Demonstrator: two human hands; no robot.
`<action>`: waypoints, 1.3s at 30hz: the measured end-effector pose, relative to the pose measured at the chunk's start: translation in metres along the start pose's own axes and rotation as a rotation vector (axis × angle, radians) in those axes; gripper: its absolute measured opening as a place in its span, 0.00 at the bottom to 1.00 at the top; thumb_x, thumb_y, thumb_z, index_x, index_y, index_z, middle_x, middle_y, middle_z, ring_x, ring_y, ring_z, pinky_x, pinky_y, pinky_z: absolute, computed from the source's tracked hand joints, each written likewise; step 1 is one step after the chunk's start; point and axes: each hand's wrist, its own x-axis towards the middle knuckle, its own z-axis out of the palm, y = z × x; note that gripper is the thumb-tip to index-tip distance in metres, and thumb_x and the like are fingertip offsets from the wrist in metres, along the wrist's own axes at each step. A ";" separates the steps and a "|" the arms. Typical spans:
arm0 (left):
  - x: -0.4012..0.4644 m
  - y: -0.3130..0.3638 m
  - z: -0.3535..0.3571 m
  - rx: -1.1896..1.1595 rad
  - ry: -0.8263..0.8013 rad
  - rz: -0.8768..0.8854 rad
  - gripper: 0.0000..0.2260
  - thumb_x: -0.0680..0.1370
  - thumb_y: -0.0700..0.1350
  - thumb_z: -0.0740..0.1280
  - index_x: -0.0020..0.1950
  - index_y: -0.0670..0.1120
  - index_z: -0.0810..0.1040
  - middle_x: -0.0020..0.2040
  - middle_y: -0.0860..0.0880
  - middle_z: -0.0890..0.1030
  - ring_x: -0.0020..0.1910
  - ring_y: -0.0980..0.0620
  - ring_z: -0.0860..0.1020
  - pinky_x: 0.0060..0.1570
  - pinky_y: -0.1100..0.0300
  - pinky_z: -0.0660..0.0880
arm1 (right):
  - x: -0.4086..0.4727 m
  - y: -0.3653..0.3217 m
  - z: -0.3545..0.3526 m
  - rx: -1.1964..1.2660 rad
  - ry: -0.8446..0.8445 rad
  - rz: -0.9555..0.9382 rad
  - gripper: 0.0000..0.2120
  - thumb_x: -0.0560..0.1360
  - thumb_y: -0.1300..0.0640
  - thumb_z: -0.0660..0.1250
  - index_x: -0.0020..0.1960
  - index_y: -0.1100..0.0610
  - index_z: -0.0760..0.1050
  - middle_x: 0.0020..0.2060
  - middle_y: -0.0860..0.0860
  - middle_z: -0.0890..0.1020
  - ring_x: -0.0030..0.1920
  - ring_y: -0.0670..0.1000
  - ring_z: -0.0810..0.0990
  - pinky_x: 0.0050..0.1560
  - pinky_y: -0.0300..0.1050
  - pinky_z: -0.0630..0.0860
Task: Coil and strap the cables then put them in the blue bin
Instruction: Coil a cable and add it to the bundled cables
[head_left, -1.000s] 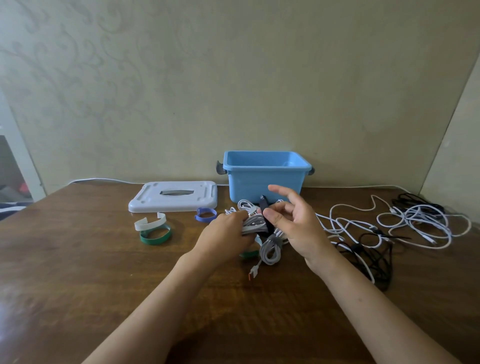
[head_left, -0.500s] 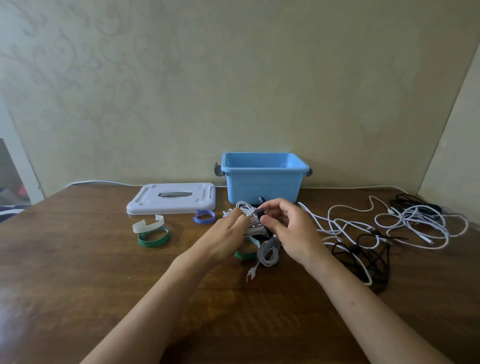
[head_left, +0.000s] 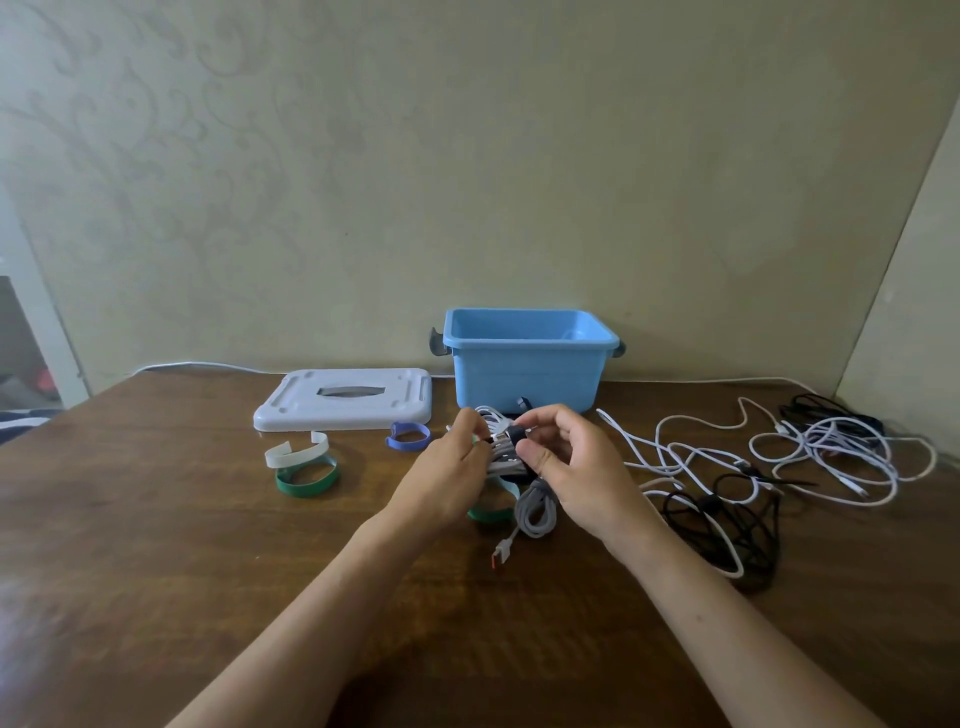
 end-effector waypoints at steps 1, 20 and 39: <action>-0.001 0.001 0.001 0.028 0.026 0.020 0.07 0.85 0.44 0.52 0.59 0.48 0.67 0.40 0.47 0.76 0.38 0.49 0.75 0.37 0.52 0.71 | 0.000 0.000 0.001 -0.006 0.000 0.007 0.07 0.80 0.56 0.69 0.55 0.45 0.77 0.45 0.45 0.82 0.49 0.45 0.82 0.54 0.47 0.81; -0.003 -0.005 0.002 -0.004 -0.146 0.222 0.13 0.78 0.54 0.70 0.51 0.56 0.65 0.39 0.50 0.83 0.34 0.56 0.79 0.39 0.55 0.79 | 0.004 0.006 0.001 0.083 0.104 0.095 0.04 0.81 0.58 0.67 0.51 0.50 0.75 0.44 0.47 0.81 0.46 0.45 0.81 0.41 0.33 0.73; -0.005 0.000 0.006 0.151 -0.176 0.426 0.11 0.81 0.47 0.67 0.45 0.59 0.65 0.40 0.55 0.80 0.38 0.57 0.78 0.40 0.55 0.76 | 0.009 0.002 -0.008 0.228 0.204 0.057 0.06 0.78 0.60 0.71 0.47 0.51 0.77 0.43 0.51 0.84 0.48 0.52 0.84 0.48 0.45 0.80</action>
